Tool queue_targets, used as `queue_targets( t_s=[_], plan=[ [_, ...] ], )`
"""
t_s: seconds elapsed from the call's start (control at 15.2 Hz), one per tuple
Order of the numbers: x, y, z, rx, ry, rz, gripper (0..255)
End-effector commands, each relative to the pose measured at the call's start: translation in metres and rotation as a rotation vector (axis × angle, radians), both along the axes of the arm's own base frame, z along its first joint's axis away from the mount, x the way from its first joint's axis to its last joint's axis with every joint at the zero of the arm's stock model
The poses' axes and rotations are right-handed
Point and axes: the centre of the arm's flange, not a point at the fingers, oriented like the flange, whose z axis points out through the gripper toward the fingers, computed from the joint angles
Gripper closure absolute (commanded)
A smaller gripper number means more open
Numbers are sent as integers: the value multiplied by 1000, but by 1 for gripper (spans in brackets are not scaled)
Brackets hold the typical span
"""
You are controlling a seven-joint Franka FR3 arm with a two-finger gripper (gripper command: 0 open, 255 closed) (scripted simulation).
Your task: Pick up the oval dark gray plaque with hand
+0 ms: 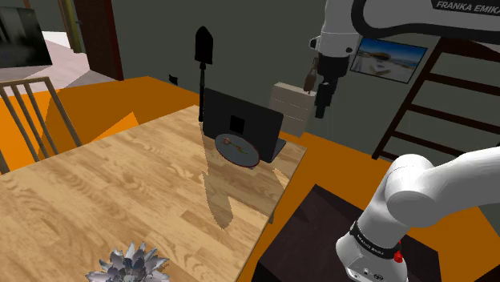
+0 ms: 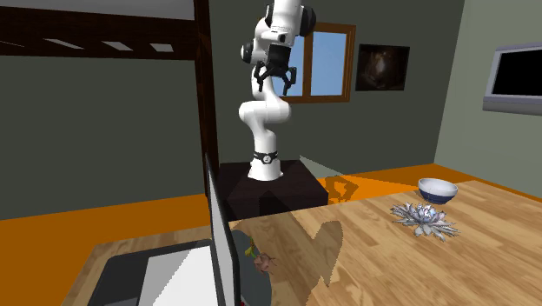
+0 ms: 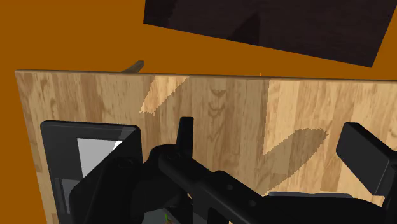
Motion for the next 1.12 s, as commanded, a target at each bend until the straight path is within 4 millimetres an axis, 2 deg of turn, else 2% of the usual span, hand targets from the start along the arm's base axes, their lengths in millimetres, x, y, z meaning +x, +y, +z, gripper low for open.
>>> queue_targets(
  t_s=[0.0,1.06],
  plan=[
    [0,0,0,0,0,0,0],
    [116,-9,-162,-131,-143,-32,0]
  ],
)
